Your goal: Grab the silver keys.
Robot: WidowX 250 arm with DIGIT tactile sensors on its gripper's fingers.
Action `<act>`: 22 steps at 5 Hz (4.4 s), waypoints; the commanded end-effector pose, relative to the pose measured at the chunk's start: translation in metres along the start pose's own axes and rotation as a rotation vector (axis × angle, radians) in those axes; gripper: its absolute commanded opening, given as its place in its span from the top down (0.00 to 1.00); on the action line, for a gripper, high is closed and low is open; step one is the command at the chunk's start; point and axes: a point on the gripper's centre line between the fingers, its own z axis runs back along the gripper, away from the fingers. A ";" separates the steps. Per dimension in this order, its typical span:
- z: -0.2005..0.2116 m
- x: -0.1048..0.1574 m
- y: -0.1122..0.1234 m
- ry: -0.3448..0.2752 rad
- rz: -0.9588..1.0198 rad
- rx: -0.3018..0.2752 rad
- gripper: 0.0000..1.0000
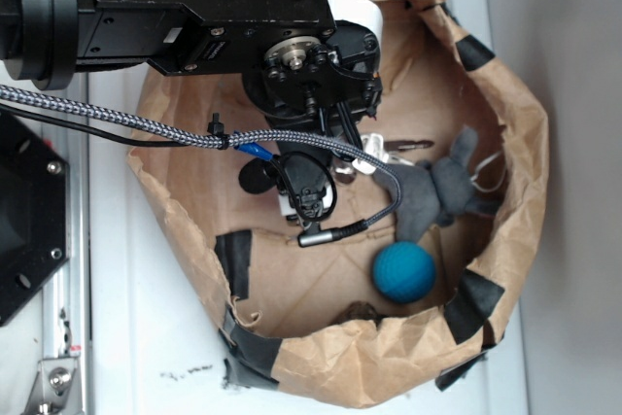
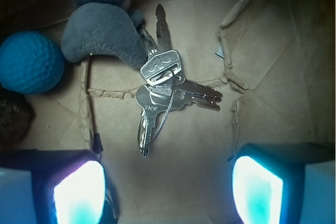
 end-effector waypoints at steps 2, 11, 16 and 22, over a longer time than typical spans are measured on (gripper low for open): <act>0.012 0.009 0.000 -0.052 -0.003 0.004 0.00; -0.032 0.038 0.005 -0.208 0.175 -0.085 1.00; -0.022 0.030 0.005 -0.187 0.139 -0.088 1.00; 0.100 0.016 0.004 -0.197 0.197 0.253 1.00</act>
